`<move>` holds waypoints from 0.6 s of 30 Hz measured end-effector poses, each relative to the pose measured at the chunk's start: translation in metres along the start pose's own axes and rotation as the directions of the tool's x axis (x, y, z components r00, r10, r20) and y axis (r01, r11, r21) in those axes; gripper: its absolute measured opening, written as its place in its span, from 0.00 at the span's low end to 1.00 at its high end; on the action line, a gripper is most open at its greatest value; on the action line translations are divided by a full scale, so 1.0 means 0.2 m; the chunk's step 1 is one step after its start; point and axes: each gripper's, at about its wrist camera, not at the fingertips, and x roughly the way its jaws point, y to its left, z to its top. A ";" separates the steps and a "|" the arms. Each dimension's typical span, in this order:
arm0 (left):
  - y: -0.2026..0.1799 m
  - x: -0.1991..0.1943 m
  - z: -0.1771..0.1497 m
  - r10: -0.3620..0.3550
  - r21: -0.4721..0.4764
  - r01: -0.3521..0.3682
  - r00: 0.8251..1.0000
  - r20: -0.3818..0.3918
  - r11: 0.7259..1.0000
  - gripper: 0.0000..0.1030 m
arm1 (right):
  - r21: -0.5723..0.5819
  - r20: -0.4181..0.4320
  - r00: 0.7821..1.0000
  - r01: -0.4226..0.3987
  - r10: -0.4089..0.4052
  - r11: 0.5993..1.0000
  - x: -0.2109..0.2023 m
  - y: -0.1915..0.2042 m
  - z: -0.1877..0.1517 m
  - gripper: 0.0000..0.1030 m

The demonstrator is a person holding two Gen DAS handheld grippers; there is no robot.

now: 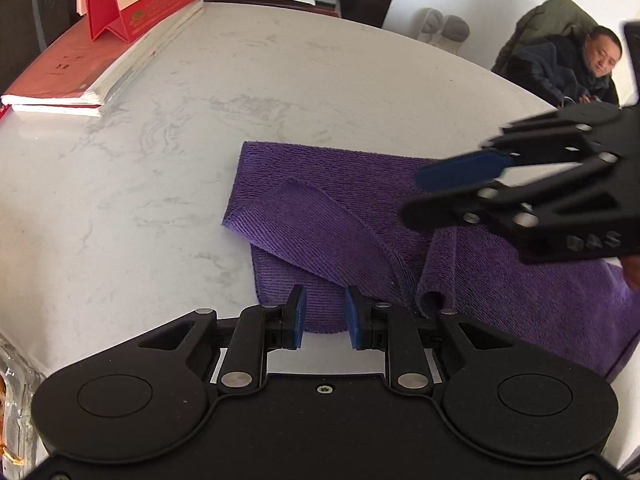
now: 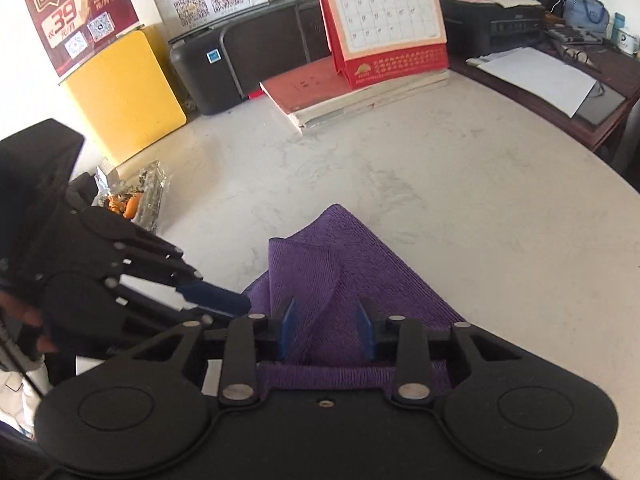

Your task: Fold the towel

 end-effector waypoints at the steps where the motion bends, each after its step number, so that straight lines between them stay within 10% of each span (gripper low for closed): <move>1: 0.00 0.01 -0.01 -0.006 0.014 0.006 1.000 -0.001 1.000 0.20 | -0.004 -0.016 1.000 -0.003 0.003 1.000 0.04 0.00 0.02 0.30; 14: -0.04 0.04 -0.01 0.013 0.145 -0.009 1.000 -0.022 0.989 0.20 | -0.138 -0.119 0.992 0.017 -0.034 0.990 0.23 0.09 0.06 0.30; 18: -0.08 0.04 -0.04 0.043 0.202 -0.041 0.999 -0.005 0.978 0.21 | -0.244 -0.119 0.987 0.077 -0.109 0.967 0.24 0.15 0.05 0.03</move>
